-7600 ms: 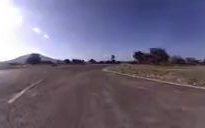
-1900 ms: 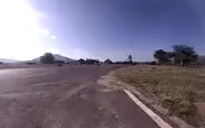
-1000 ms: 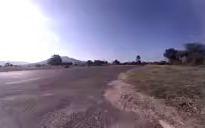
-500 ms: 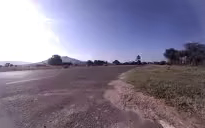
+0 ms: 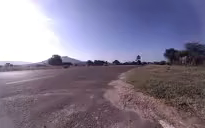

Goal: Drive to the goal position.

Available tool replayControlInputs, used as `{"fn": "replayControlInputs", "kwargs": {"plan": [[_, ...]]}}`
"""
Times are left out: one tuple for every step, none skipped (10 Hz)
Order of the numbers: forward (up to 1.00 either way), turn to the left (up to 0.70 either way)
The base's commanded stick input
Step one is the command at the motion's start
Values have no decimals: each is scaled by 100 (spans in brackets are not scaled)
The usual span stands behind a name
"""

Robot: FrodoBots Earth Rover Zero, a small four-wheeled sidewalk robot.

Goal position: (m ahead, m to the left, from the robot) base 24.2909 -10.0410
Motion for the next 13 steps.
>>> {"fn": "replayControlInputs", "kwargs": {"plan": [[97, 23], [97, 4], [98, 0], [100, 0], [100, 0], [100, 0], [100, 0], [100, 0], [100, 4], [100, 9], [100, 3], [100, 0], [100, 0]]}}
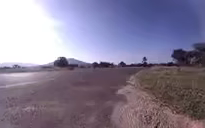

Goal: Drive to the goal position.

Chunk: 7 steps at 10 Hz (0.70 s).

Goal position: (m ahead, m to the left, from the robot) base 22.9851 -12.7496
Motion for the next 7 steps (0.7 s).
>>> {"fn": "replayControlInputs", "kwargs": {"plan": [[100, 0], [100, 0], [100, 0], [100, 0], [100, 0], [100, 0], [100, 0]]}}
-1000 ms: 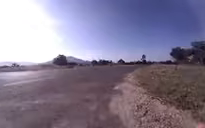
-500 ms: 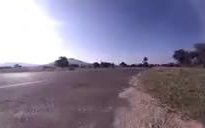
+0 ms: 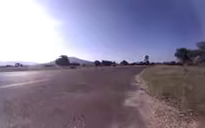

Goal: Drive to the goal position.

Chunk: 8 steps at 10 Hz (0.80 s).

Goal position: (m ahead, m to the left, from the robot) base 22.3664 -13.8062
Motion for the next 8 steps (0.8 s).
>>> {"fn": "replayControlInputs", "kwargs": {"plan": [[100, 0], [100, 0], [100, 0], [100, 0], [100, 0], [100, -1], [100, -3], [100, -12]]}}
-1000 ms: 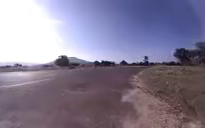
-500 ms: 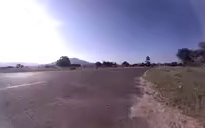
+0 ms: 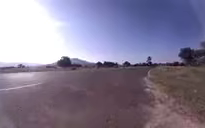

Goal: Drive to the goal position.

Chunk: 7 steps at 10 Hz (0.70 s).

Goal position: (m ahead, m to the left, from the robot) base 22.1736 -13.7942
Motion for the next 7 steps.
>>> {"fn": "replayControlInputs", "kwargs": {"plan": [[100, -25], [100, -25], [100, -4], [100, 0], [100, 0], [100, 0], [100, 0]]}}
